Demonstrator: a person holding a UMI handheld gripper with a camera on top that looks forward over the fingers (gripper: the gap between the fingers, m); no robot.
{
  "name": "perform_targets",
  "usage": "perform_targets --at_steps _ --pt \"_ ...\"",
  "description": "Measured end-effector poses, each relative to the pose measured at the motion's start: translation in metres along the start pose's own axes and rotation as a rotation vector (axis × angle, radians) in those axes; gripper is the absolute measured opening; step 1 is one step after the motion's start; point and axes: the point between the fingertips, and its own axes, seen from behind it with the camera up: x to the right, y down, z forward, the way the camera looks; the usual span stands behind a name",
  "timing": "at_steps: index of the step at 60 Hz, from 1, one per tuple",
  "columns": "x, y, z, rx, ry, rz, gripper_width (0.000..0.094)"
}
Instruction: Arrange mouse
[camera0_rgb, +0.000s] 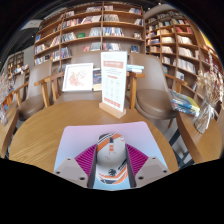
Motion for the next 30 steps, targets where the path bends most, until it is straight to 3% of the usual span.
perform_targets --at_steps 3,8,11,18,30 --pt "0.001 -0.001 -0.001 -0.006 0.014 0.004 0.0529" --pt "0.009 -0.01 -0.013 0.021 0.067 0.011 0.0872" --pt "0.007 -0.018 -0.029 0.039 0.074 0.005 0.0828" --pt "-0.003 -0.032 -0.091 0.085 0.073 0.007 0.0852" --pt "-0.015 -0.008 -0.22 0.126 0.116 -0.022 0.0857"
